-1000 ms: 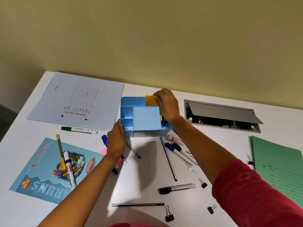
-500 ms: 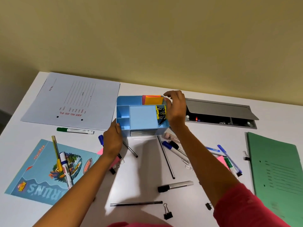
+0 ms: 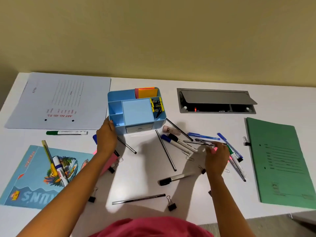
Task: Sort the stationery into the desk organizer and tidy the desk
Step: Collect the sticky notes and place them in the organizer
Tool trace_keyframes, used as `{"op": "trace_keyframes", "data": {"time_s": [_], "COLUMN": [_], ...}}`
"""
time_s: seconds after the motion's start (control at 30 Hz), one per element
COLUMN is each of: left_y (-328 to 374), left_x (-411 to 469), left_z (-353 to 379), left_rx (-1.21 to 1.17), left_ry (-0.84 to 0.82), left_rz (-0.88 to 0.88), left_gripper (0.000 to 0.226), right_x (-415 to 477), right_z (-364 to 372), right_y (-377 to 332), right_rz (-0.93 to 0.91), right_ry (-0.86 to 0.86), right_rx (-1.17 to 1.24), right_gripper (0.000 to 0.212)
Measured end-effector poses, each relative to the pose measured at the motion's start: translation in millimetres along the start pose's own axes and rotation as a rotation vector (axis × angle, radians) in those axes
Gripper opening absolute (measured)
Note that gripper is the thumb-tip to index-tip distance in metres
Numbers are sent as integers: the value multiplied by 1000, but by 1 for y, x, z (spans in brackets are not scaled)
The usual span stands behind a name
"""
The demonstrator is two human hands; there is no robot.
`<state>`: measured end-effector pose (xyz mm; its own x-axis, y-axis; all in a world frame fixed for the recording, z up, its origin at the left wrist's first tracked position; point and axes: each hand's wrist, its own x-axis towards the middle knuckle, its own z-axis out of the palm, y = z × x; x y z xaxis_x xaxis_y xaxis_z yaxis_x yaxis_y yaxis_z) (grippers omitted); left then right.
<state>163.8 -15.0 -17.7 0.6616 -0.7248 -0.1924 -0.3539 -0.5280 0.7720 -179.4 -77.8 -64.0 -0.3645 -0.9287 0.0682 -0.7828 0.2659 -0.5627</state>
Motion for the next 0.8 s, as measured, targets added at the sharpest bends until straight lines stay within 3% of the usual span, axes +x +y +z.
{"op": "trace_keyframes", "data": {"time_s": [0.13, 0.2, 0.33, 0.47, 0.57, 0.67, 0.8], "left_y": [1, 1, 2, 2, 2, 1, 2], "left_x": [-1, -1, -1, -1, -1, -1, -1], "left_z": [-1, -1, -1, 1, 1, 0, 0], "left_rx": [1, -2, -12, -16, -15, -16, -9], "left_ry": [-5, -6, -2, 4, 3, 4, 2], "left_rz": [-8, -18, -27, -33, -33, -31, -27], "left_gripper": [36, 36, 36, 36, 36, 36, 36], "right_x": [-6, -7, -6, -14, -20, -24, -17], "right_z": [-5, -6, -4, -1, 2, 6, 1], "right_y": [15, 16, 16, 18, 20, 22, 6], "right_rz": [98, 105, 46, -210, -268, -102, 314], "right_ry": [-126, -132, -123, -141, -154, -116, -88], "right_rx": [-249, -271, -284, -213, -121, -62, -154], "right_gripper": [57, 59, 45, 30, 18, 18, 71]}}
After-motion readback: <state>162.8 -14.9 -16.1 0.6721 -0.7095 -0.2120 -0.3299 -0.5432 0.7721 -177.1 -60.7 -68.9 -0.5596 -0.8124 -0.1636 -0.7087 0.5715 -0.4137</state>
